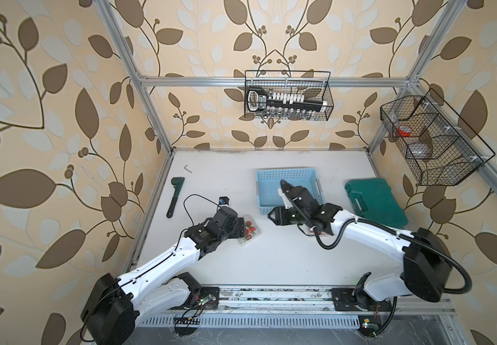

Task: Pack strawberries into containers
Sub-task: Close the packing box at the center of the board, then reset both arms

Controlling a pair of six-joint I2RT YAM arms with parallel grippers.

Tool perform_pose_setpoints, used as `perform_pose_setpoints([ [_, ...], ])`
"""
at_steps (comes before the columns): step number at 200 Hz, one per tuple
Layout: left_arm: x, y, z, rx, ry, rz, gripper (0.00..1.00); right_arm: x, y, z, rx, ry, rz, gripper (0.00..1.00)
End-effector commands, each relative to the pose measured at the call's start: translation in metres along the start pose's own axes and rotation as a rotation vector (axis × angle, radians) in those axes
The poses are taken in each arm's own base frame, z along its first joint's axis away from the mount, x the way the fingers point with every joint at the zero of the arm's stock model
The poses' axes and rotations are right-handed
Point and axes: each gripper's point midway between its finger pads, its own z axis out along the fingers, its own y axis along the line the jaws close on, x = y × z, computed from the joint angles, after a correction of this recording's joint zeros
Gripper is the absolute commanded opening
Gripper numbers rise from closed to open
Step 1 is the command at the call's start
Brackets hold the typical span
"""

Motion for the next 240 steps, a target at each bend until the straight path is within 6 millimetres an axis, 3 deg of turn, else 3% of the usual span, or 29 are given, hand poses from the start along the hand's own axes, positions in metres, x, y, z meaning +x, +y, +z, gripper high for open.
perform_pose_setpoints([
  [1,-0.058,0.044,-0.012,-0.177,-0.207,-0.052,0.99,-0.038,-0.090,-0.044,0.342,-0.211,0.010,1.00],
  [27,-0.089,0.091,-0.014,-0.359,-0.354,-0.122,0.99,-0.066,-0.175,-0.110,0.708,-0.459,0.111,1.00],
  [45,-0.099,0.112,-0.009,-0.475,-0.402,-0.083,0.99,-0.070,-0.206,-0.135,0.894,-0.597,0.039,1.00],
  [65,-0.095,0.122,0.004,-0.518,-0.398,-0.011,0.99,-0.059,-0.238,-0.141,0.997,-0.635,0.033,0.99],
  [85,-0.078,0.140,0.019,-0.490,-0.392,-0.050,0.99,-0.040,-0.269,-0.129,0.967,-0.609,0.126,0.98],
  [102,-0.065,0.152,0.031,-0.458,-0.417,-0.057,0.99,-0.032,-0.277,-0.122,0.962,-0.657,0.095,0.98],
  [125,-0.078,0.149,0.036,-0.407,-0.487,-0.028,0.99,-0.021,-0.275,-0.107,0.891,-0.690,0.012,0.98],
  [157,-0.093,0.141,0.057,-0.357,-0.495,0.071,0.99,-0.039,-0.257,-0.096,0.748,-0.756,-0.105,0.99],
  [186,-0.081,0.142,0.093,-0.307,-0.413,0.100,0.99,-0.054,-0.255,-0.087,0.714,-0.774,-0.177,0.99],
  [213,-0.082,0.143,0.093,-0.292,-0.416,0.090,0.99,-0.047,-0.274,-0.067,0.679,-0.734,-0.142,1.00],
  [240,-0.082,0.143,0.092,-0.290,-0.411,0.088,0.99,-0.047,-0.276,-0.060,0.655,-0.708,-0.141,1.00],
])
